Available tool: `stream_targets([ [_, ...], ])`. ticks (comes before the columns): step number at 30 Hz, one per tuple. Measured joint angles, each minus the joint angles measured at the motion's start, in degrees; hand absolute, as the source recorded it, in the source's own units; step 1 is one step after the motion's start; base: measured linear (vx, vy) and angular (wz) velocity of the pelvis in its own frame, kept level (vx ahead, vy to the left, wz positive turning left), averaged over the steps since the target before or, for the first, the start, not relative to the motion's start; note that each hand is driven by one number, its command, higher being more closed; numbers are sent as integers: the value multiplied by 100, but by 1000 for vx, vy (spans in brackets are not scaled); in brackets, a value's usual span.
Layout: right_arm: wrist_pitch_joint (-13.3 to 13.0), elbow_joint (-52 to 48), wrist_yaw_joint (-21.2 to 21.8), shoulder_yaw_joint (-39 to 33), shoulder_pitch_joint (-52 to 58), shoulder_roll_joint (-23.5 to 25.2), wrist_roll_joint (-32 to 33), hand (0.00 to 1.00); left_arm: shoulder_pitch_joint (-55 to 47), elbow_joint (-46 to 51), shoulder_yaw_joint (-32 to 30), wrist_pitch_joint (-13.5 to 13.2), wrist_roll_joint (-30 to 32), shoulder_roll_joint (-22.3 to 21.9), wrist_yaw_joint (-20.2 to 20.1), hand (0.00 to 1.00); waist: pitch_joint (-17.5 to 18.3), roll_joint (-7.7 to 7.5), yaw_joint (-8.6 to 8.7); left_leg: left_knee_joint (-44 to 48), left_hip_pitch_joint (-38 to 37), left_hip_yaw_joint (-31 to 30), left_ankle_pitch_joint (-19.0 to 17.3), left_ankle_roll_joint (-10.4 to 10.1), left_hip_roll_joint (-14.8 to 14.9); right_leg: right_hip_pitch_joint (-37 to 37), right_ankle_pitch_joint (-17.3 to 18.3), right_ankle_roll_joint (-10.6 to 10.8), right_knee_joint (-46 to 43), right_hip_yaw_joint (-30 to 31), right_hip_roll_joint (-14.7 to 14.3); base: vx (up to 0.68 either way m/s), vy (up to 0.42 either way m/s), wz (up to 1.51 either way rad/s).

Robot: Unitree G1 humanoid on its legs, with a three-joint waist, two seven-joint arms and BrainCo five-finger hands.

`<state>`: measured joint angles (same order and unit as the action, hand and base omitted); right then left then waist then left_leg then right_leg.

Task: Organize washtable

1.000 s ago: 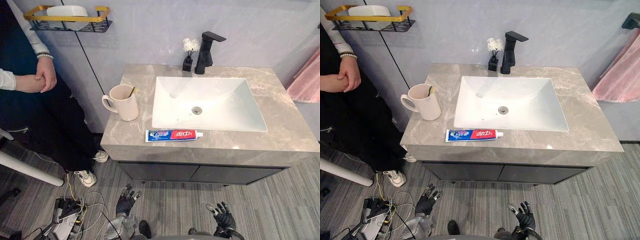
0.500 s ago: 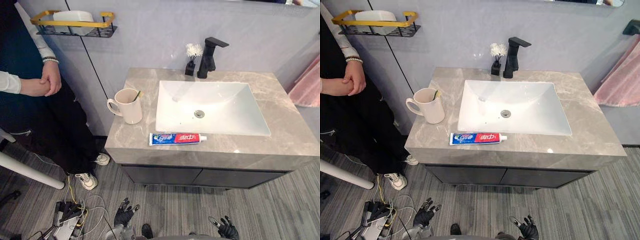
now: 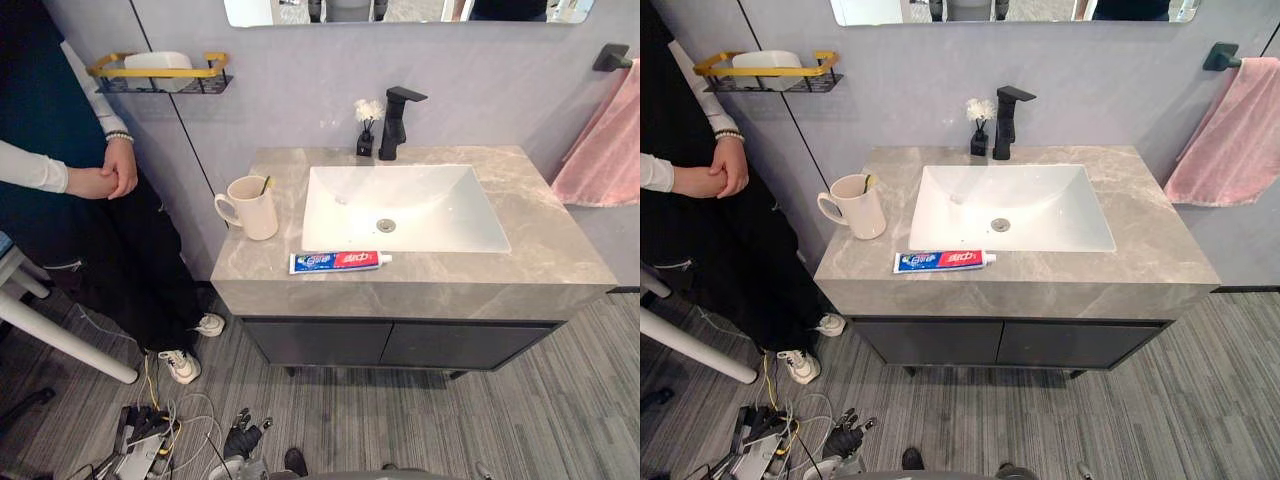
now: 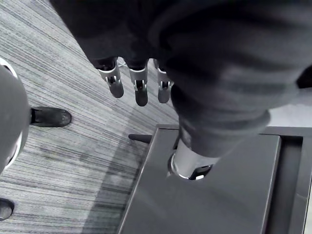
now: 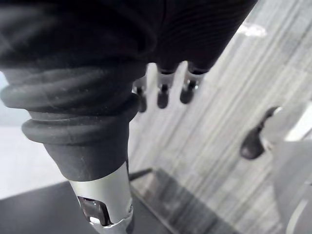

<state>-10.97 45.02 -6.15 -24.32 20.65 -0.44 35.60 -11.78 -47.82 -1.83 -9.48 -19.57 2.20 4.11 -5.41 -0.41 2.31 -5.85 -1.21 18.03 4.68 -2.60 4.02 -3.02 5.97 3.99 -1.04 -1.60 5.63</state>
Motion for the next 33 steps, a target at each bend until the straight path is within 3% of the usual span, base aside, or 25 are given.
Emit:
stream_targets([
  [10, -261, -2071, -426, -1831, -285, -94, -24, 0, -73, 123, -52, 1, 74, 144, -26, 0, 33, -185, 3, -4, 61, 187, -69, 87, -230, 76, -8, -2, 12, -76, 262, 55, 53, -4],
  [14, -449, -2957, -672, -2527, -588, -481, -231, 0, -96, 126, -43, 1, 248, 170, -43, 0, 45, -243, 20, -2, 67, 103, -76, 101, -290, 63, -172, 231, -7, -231, 353, 97, -2, 10],
  [19, -612, -3257, -897, -2884, -1181, -1305, -658, 0, -68, 103, 26, 2, 448, 160, -184, 0, 53, -225, 38, 34, 68, -39, -49, 143, -257, 2, -201, 290, 20, -351, 306, 148, -42, 8],
  [22, -633, -3305, -894, -2770, -1450, -1670, -724, 0, -63, 100, 105, 1, 454, 161, -263, 0, 55, -212, 57, 38, 66, -119, -49, 143, -238, -70, -203, 290, 15, -470, 288, 87, -23, 13],
  [25, -632, -3603, -808, -2172, -1656, -2250, -940, 0, -64, 99, 173, 2, 459, 206, -294, 0, 52, -175, 39, 37, 75, -209, -49, 142, -213, -79, -204, 291, -9, -524, 262, 16, -12, 11],
  [29, -635, -4272, -370, -1497, -1677, -2912, -1227, 0, -72, 100, 229, 0, 459, 207, -377, 0, 12, -122, 26, -1, 85, -307, -48, 140, -213, -55, -202, 290, -78, -623, 262, -46, 9, 12],
  [33, -625, -4616, 282, -494, -1695, -3500, -1355, 0, -87, 92, 252, -46, 451, 255, -474, 0, -52, -184, 31, -5, 143, -409, 4, 142, -306, -49, -90, 319, -95, -764, 356, -81, 38, 14],
])
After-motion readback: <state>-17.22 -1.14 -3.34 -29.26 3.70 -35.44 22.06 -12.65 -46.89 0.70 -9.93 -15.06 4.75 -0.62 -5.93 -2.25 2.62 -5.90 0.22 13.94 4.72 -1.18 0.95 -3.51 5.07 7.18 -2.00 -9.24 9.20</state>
